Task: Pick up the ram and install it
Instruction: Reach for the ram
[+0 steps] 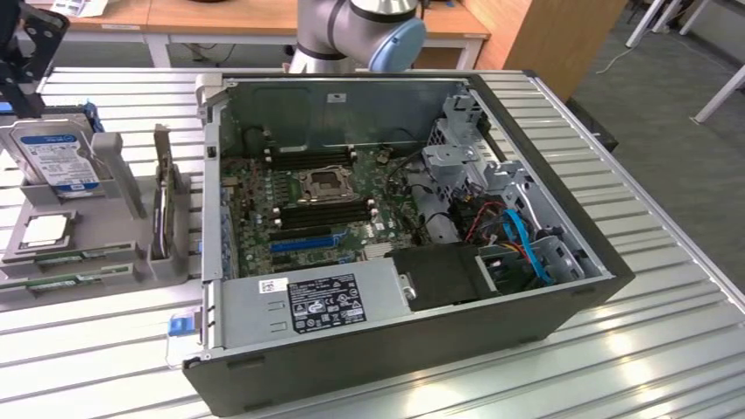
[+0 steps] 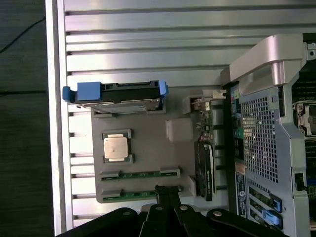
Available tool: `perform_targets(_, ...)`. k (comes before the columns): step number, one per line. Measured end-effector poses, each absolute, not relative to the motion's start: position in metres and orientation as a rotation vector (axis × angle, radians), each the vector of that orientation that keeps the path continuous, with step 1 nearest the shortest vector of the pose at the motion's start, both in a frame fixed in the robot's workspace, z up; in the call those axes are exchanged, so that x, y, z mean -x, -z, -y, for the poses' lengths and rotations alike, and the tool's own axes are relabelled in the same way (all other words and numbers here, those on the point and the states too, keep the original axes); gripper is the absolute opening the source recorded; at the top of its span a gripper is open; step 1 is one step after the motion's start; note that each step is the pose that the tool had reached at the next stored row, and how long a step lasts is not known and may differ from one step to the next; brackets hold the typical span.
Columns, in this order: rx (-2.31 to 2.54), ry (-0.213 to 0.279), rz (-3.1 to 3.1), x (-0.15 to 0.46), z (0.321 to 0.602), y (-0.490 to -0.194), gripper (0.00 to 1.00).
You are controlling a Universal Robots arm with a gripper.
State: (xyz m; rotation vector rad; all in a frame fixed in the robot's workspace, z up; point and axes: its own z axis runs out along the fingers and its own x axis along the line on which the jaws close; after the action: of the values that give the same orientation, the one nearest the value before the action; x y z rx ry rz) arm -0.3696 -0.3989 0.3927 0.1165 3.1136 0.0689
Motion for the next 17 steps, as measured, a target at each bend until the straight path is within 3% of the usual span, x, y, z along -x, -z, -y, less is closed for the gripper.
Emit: perform_targets(17, -0.117, -0.069, -3.114, 0.401, 0.399, -0.392, 0.10)
